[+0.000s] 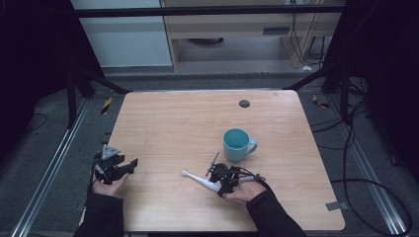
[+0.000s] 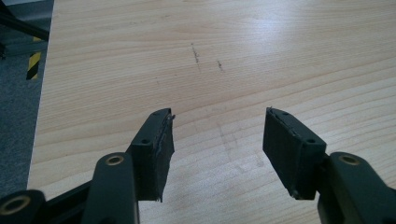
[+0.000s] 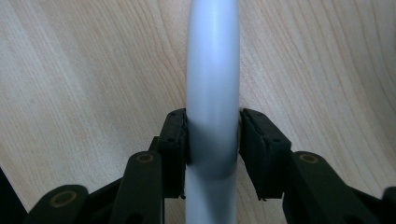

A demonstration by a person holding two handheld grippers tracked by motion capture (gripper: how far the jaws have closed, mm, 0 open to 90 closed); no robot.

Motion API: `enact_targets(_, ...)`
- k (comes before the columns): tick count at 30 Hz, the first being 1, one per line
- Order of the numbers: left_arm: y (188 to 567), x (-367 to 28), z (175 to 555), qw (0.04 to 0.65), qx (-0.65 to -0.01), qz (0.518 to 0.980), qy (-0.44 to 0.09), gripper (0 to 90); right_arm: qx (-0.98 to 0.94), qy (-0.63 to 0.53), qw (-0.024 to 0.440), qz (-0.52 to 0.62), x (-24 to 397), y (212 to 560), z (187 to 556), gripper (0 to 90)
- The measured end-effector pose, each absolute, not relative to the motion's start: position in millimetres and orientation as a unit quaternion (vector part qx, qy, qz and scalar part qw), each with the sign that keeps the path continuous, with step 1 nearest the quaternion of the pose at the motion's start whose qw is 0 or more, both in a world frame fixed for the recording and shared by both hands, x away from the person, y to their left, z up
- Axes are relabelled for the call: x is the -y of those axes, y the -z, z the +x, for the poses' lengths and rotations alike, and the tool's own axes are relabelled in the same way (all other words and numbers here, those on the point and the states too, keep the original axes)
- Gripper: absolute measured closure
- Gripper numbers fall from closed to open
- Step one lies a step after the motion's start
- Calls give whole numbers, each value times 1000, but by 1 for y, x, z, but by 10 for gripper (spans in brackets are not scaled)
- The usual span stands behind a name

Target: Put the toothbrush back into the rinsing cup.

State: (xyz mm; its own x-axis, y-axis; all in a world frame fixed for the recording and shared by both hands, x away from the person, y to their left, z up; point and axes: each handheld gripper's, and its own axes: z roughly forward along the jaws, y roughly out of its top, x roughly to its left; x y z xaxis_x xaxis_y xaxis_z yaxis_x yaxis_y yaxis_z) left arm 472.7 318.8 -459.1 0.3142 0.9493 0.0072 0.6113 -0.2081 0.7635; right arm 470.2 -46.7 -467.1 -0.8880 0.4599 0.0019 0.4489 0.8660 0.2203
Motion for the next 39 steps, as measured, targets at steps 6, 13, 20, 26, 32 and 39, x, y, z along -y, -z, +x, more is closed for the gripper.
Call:
enact_targets(6,459,-319,473,339,-530,736,-249,424,-966,-90,26,239,42,466,471,654)
enact_targets(13,459,-319,473,340,-531,735,-249,424,-965,-91,20,245,42,466,472,661)
enact_targets(20,459,-320,473,339,-532,735,-249,425,-963,-120,32,240,46,462,468,663)
enact_targets(26,459,-320,473,340,-533,734,-249,425,-949,-189,34,251,54,445,466,663)
enact_targets(32,459,-320,473,340,-533,734,-250,425,-930,-252,45,265,60,433,466,663)
enact_targets(39,459,-320,473,340,-534,733,-251,424,-884,-360,65,292,71,416,469,662)
